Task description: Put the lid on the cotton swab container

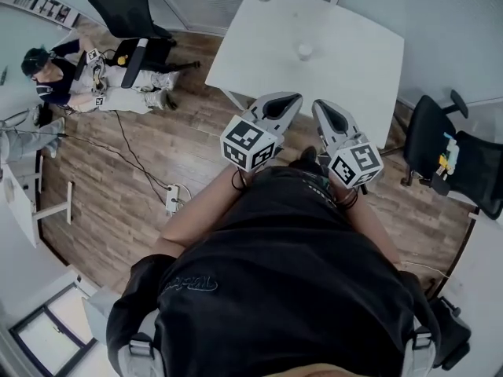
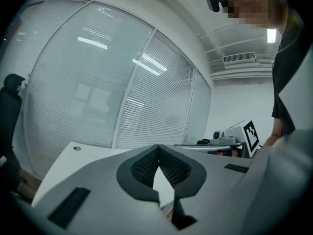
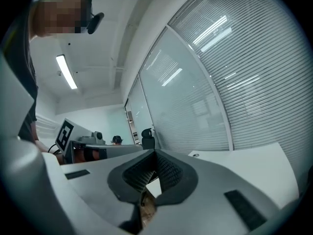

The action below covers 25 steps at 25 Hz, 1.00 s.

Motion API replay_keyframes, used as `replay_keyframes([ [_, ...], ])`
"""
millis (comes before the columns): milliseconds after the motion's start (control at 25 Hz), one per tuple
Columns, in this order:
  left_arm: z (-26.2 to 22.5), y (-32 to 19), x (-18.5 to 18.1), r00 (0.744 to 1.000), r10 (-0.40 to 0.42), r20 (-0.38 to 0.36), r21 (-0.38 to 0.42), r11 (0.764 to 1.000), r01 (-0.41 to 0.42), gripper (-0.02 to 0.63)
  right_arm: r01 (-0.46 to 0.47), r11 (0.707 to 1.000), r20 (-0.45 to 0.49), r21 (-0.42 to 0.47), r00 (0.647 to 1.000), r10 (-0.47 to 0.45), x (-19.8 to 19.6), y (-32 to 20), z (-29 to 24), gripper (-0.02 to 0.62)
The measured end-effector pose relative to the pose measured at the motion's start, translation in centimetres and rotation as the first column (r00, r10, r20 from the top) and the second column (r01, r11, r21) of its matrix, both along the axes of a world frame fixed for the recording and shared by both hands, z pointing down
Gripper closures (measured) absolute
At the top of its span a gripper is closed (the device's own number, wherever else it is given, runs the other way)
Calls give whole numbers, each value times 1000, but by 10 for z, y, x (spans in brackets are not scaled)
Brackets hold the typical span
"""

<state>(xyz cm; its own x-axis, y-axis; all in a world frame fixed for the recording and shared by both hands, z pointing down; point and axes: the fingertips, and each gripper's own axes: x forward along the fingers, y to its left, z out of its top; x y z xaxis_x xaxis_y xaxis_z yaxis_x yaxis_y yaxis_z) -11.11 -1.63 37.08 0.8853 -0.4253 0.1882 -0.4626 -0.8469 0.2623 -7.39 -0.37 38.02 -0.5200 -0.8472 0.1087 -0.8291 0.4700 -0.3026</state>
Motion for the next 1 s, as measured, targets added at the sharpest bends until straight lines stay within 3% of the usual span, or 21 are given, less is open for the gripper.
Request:
replay_keyframes([
  [480,-5,-57,86,1000,-16,20,10,1000,16,591,40,999,24,7,999,-40,86,-56,-9,572],
  [680,-7,-63,122,999,24,-27,39,999,-23,591,51,999,19,-2,999,-51,125,-57,-3,572],
  [1000,-5,-76,147,1000,1,-23,47,999,0,591,70,997,18,-42,997,-69,157,-64,14,572],
])
